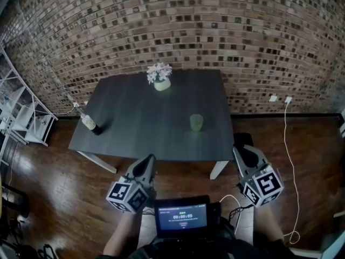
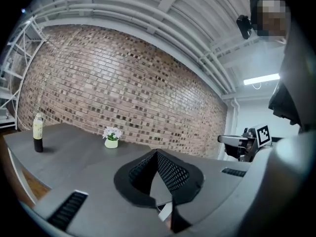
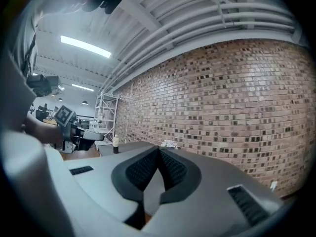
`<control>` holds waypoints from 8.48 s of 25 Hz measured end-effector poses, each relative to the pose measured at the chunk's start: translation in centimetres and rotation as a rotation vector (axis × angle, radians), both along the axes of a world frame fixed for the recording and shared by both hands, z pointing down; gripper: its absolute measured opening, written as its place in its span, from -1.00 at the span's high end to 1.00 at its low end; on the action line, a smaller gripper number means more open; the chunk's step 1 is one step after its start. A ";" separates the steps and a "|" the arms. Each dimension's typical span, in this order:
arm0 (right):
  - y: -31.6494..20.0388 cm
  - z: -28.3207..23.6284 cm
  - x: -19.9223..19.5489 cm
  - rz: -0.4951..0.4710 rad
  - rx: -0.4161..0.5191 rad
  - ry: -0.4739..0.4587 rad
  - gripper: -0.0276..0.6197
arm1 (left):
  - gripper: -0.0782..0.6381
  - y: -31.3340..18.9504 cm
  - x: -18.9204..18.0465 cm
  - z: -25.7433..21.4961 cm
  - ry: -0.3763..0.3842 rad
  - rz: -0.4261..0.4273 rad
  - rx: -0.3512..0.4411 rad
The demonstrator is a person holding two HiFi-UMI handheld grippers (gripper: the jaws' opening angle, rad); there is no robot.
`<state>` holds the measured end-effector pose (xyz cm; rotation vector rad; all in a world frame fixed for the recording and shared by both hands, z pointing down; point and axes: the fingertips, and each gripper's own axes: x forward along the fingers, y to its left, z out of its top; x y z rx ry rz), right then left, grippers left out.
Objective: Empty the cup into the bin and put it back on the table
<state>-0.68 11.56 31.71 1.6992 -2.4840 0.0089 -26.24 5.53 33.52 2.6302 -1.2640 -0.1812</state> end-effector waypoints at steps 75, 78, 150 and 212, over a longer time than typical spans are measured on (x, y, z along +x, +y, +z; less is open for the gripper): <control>-28.4 23.6 -0.3 -0.435 -0.650 0.315 0.49 | 0.78 -27.6 11.8 20.2 -0.280 0.154 -0.380; -28.3 24.4 -0.4 -0.452 -0.664 0.338 0.49 | 0.78 -27.3 11.6 21.4 -0.284 0.155 -0.401; -32.2 30.6 -4.1 -0.587 -0.206 0.037 -0.36 | 0.66 -28.3 11.8 26.2 -0.263 0.116 -0.332; -27.3 9.4 1.5 -0.342 -0.130 -0.008 -0.31 | 0.78 -26.3 13.3 5.3 -0.017 0.113 -0.054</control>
